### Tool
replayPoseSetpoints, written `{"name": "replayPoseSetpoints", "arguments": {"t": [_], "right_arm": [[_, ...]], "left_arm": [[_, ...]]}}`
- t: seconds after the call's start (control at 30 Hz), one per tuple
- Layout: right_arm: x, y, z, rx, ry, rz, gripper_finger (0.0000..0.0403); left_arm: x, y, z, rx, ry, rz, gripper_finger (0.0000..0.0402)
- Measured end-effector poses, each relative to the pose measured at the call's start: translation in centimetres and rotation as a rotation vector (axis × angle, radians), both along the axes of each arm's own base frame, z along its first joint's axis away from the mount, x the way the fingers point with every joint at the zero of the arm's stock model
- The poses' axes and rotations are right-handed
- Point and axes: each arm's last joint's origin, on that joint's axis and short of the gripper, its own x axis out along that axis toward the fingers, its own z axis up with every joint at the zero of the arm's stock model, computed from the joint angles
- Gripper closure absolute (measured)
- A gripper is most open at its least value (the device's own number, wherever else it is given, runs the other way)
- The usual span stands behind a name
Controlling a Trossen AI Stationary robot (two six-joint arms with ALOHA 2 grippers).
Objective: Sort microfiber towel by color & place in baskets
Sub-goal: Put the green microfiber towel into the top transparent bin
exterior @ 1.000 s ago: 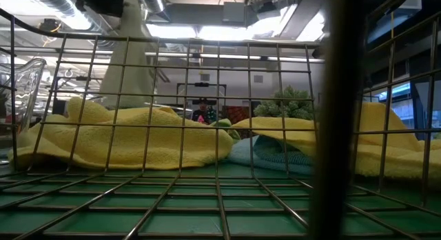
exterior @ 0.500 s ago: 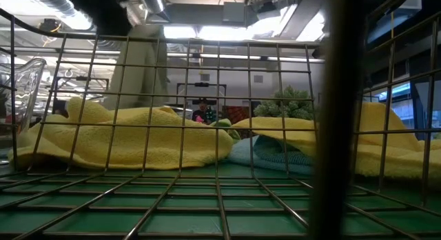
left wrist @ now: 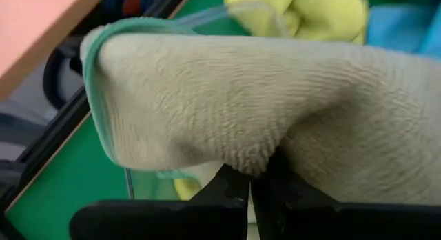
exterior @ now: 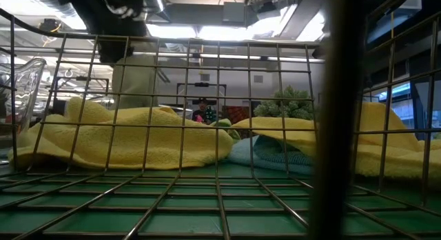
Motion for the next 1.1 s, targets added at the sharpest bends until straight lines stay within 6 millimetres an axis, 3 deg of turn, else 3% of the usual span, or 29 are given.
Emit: {"name": "replayPoseSetpoints", "arguments": {"t": [0.3,0.6,0.8,1.1], "right_arm": [[0.0,0.0,0.0,0.0,0.0,0.0,0.0258],[0.0,0.0,0.0,0.0,0.0,0.0,0.0258],[0.0,0.0,0.0,0.0,0.0,0.0,0.0258],[0.0,0.0,0.0,0.0,0.0,0.0,0.0258]], "left_arm": [[2.1,1.5,-3.4,-0.055,0.182,-0.005,0.0401],[2.9,2.7,-5.9,-0.104,0.291,0.002,0.0401],[3.0,3.1,-6.3,-0.108,0.313,0.02,0.0397],[2.9,3.1,-6.3,-0.096,0.318,0.032,0.0344]]}}
